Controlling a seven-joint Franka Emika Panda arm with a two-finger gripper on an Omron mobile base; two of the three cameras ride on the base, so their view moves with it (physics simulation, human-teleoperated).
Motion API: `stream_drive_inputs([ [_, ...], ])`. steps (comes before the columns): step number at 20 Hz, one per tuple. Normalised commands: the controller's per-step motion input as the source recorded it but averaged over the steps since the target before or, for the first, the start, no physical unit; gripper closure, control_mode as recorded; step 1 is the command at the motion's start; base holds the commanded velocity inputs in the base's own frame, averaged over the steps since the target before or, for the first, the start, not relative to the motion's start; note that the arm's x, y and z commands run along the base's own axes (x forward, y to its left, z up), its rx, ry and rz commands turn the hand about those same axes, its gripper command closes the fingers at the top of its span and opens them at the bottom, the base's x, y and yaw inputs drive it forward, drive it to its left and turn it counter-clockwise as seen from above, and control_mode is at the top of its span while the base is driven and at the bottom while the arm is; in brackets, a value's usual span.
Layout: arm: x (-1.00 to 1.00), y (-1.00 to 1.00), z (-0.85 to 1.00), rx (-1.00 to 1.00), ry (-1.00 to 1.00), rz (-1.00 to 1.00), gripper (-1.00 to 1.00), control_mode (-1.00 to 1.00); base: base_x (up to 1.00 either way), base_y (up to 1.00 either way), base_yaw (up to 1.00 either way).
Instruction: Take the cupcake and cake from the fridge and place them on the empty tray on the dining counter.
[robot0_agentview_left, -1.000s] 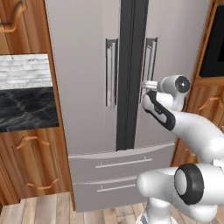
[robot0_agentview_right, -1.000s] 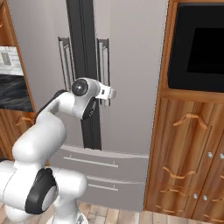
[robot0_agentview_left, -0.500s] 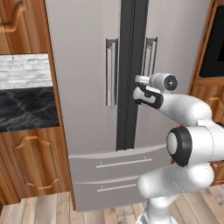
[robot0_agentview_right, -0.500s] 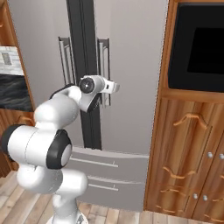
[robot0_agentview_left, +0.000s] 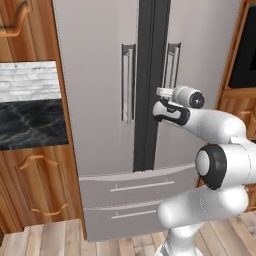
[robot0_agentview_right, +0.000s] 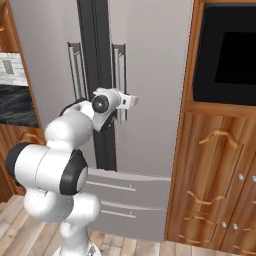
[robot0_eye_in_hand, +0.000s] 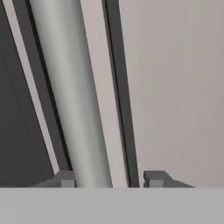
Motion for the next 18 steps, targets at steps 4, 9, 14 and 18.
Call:
stream_drive_inputs([
  [4, -0.97, -0.65, 0.12, 0.0, -0.02, 0.01, 1.0, -1.0, 0.0, 0.0, 0.0],
  [9, -0.75, -0.57, 0.01, 0.0, 0.05, 0.0, 1.0, -1.0, 0.0, 0.0, 0.0],
  [14, -0.77, -0.73, 0.0, 0.0, 0.15, 0.0, 1.0, -1.0, 0.0, 0.0, 0.0],
  [18, -0.84, -0.92, 0.0, 0.0, 0.13, 0.0, 1.0, -1.0, 0.0, 0.0, 0.0],
])
